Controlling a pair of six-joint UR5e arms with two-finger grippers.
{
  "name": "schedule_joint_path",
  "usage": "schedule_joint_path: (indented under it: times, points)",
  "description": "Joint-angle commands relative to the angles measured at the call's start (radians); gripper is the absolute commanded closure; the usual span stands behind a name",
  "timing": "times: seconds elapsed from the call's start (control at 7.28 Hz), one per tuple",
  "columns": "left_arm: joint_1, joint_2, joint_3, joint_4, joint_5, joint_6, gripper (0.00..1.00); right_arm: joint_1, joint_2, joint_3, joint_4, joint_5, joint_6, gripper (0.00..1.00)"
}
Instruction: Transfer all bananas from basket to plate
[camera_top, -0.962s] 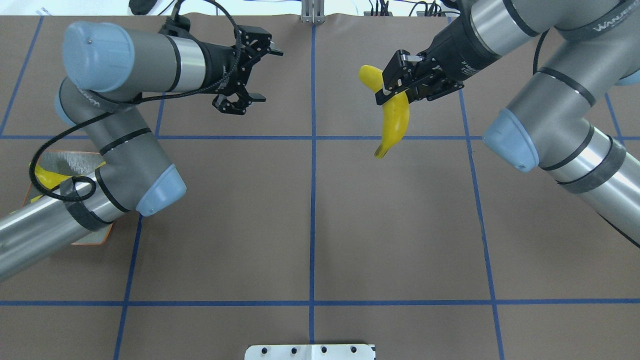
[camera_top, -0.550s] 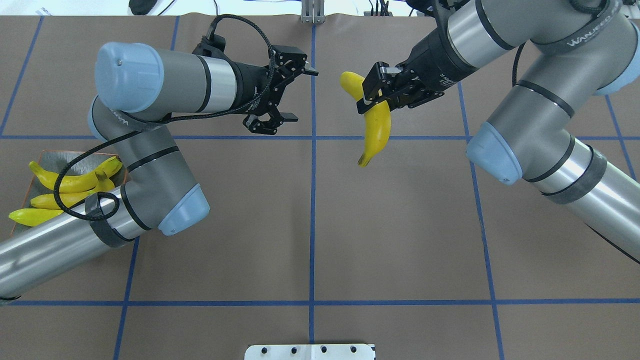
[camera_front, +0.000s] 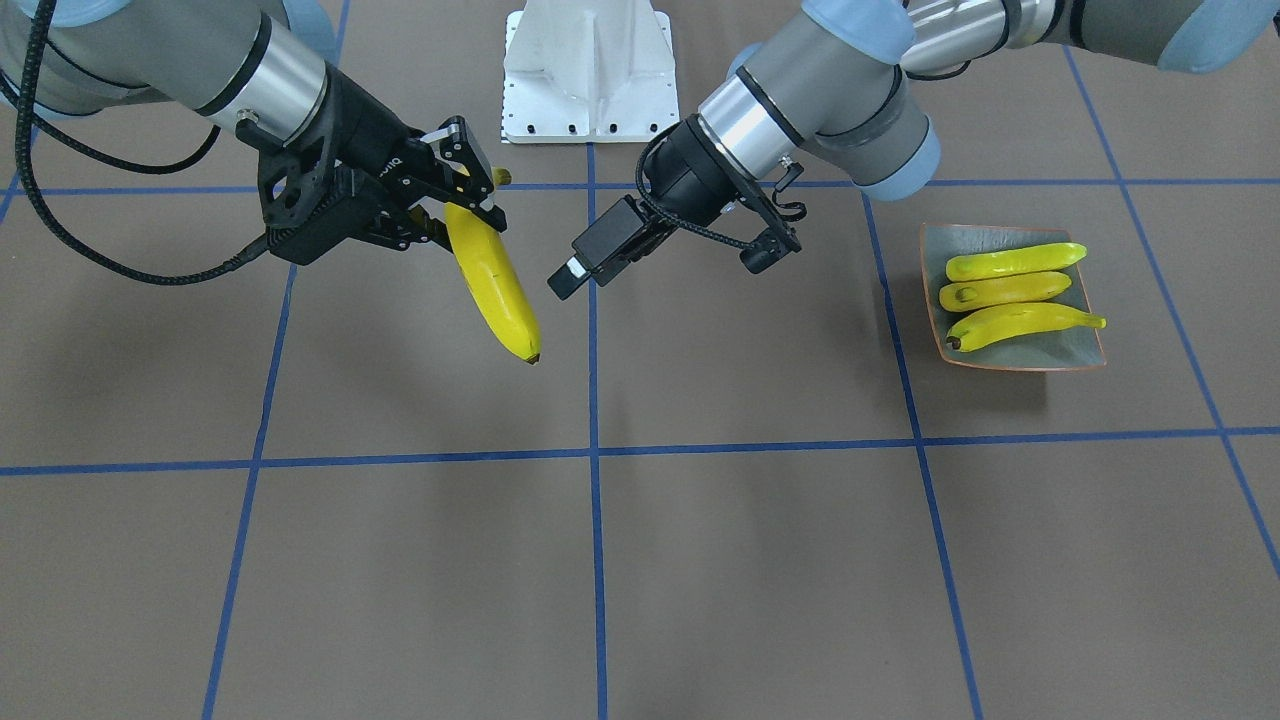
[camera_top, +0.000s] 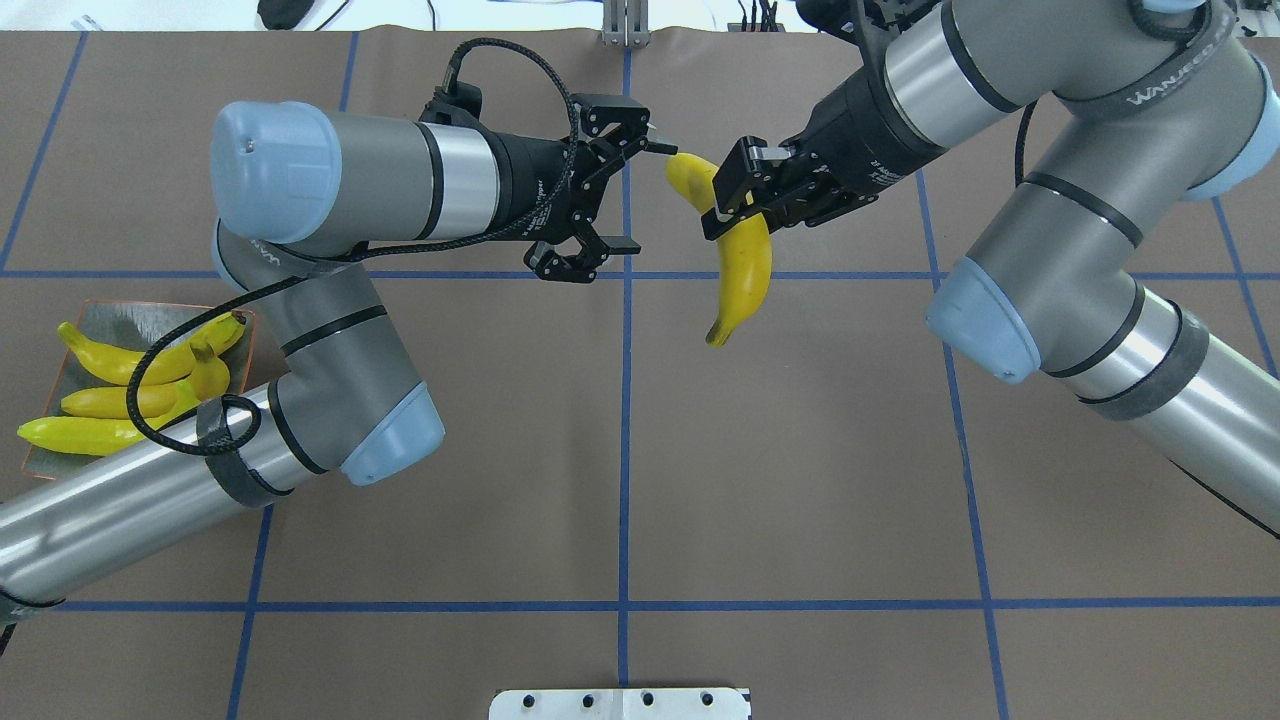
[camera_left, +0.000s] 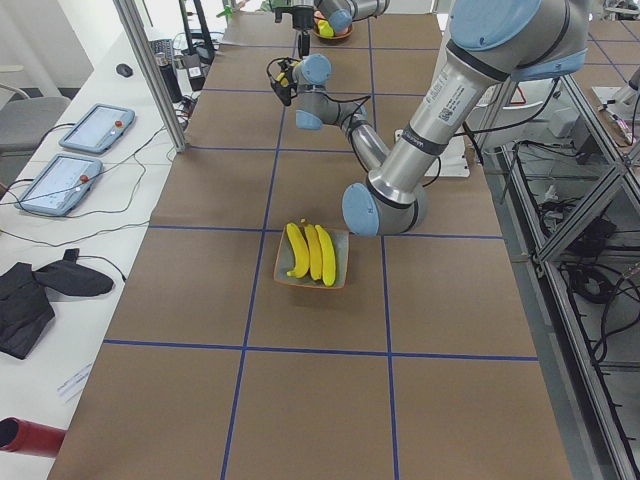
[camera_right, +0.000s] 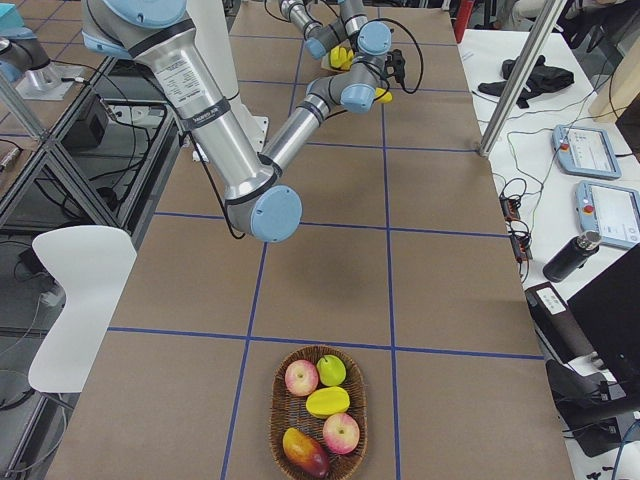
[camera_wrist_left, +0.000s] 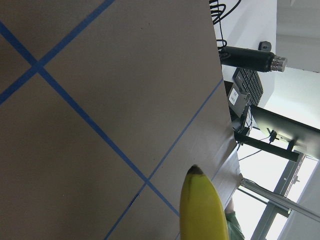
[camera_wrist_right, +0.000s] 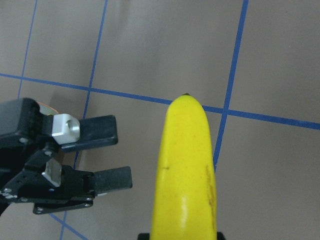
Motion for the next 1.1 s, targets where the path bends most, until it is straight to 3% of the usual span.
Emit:
schedule_joint_path:
  times: [0.0, 0.96]
  points:
    - [0.026, -0.017, 0.006, 0.0, 0.004, -0.008, 0.0, -0.006, -0.001, 0.014, 0.0, -0.001, 0.003, 1.0]
    - [0.049, -0.037, 0.017, 0.0, 0.007, -0.031, 0.0, -0.055, -0.004, 0.04, 0.0, -0.027, 0.009, 1.0]
